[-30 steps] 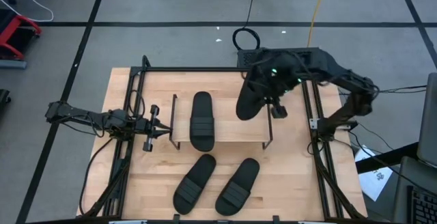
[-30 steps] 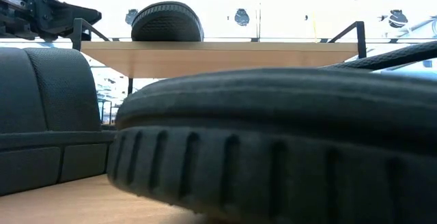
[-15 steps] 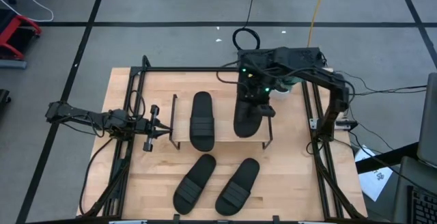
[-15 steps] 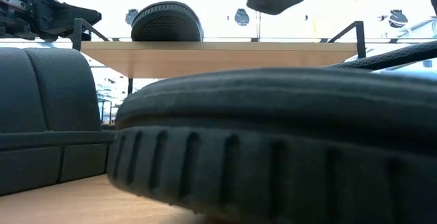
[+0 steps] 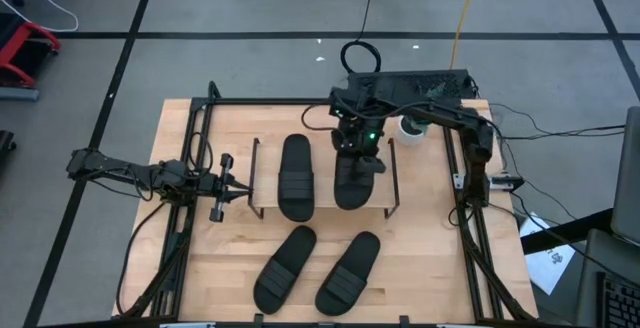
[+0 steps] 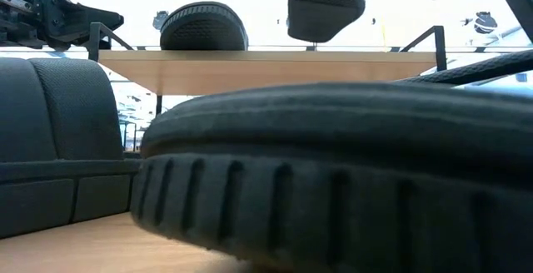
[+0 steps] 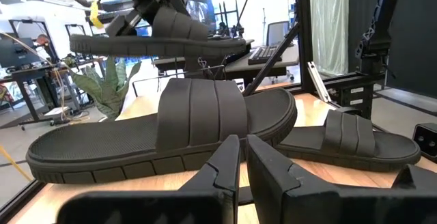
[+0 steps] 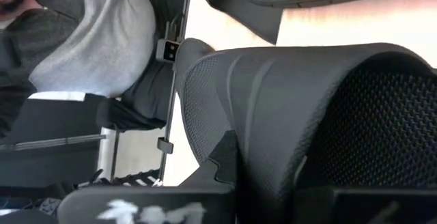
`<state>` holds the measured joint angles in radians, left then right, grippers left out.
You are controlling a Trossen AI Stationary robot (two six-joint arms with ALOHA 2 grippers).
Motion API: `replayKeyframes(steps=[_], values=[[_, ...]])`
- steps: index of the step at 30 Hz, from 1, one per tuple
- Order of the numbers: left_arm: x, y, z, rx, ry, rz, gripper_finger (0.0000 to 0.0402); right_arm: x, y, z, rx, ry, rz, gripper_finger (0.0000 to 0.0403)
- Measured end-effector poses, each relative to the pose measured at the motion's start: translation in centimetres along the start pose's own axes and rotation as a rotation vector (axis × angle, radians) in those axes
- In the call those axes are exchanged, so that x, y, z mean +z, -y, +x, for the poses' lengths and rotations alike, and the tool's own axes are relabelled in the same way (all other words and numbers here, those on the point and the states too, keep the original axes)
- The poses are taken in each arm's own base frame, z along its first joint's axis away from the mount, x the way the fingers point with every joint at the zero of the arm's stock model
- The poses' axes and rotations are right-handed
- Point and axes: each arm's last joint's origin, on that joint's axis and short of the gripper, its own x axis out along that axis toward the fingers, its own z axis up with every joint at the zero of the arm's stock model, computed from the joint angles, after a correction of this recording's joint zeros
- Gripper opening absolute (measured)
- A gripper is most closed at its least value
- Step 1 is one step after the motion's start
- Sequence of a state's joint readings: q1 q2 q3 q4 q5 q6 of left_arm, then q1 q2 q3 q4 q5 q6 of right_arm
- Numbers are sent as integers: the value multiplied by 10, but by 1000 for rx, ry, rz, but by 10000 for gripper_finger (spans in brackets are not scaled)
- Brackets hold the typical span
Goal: Pick and place slides into the shelf
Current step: Put the top black slide on the shelf
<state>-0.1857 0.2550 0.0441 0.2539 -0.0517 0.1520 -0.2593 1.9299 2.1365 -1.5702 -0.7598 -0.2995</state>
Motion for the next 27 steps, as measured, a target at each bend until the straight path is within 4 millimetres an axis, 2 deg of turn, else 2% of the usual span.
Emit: replayKeyframes(steps=[5, 10, 21, 27], values=[[0, 0, 0, 0, 0, 0, 33, 6, 13, 15, 12, -37, 28, 6], [0, 0, 0, 0, 0, 0, 33, 6, 14, 15, 13, -40, 34, 4], [0, 0, 0, -1, 0, -4, 33, -10, 35, 50, 96, -133, 152, 2], [0, 0, 0, -2, 0, -4, 33, -11, 44, 54, 107, -94, 126, 1]])
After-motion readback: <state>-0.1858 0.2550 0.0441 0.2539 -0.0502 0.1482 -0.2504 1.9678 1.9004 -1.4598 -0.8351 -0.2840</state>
